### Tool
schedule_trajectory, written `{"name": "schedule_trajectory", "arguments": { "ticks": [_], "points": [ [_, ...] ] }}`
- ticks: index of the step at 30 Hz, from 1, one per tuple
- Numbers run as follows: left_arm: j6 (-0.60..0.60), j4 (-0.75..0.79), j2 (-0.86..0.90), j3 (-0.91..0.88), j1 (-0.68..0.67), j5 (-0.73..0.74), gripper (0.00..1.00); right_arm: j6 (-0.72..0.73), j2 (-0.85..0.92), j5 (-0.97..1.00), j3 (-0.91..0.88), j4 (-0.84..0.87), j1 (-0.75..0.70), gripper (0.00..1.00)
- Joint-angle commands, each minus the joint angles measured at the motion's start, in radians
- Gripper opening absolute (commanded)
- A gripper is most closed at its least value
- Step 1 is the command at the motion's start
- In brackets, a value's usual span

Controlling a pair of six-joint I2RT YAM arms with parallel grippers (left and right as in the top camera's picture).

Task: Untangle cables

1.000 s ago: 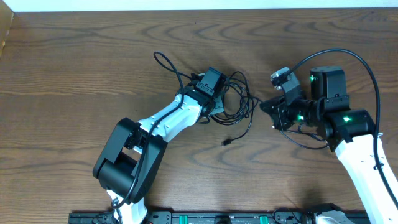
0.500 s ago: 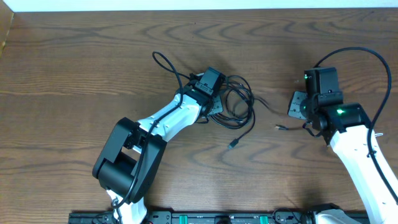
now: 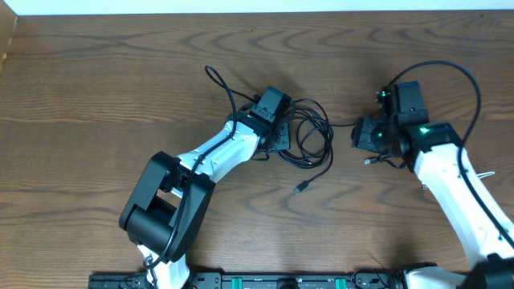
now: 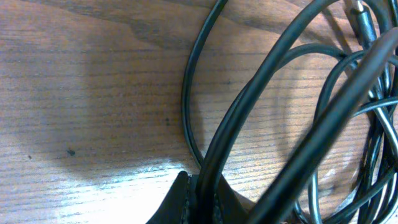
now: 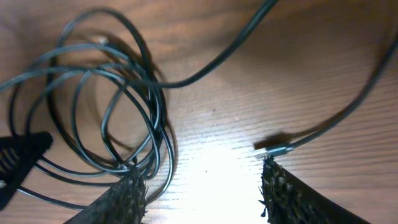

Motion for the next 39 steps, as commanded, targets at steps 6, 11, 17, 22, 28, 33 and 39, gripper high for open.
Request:
{"name": "schedule_trajectory", "arguments": {
  "ticks": [6,11,17,22,28,33,39],
  "points": [
    [0.029,-0.015,0.001,-0.002,0.004,0.014,0.08,0.093,0.055,-0.172,0.014,0.008,0.034,0.35],
    [0.029,-0.018,0.001,-0.002,0.004,0.014,0.08,0.117,0.055,-0.175,0.014,0.008,0.068,0.21],
    [0.029,-0.022,0.001,-0.002,0.004,0.014,0.08,0.118,0.055,-0.176,0.014,0.007,0.093,0.09],
    [0.029,-0.043,0.001,-0.002,0.004,0.013,0.08,0.177,0.055,-0.175,0.014,-0.017,0.094,0.09],
    [0.029,-0.049,0.001,-0.002,0.004,0.013,0.08,0.342,0.055,-0.178,0.014,-0.058,0.095,0.1],
    [0.029,-0.049,0.001,-0.002,0.004,0.013,0.08,0.456,0.055,-0.217,0.014,-0.075,0.101,0.12],
    [0.029,-0.049,0.001,-0.002,0.004,0.013,0.08,0.469,0.055,-0.19,0.014,-0.051,0.134,0.13]
  ]
}}
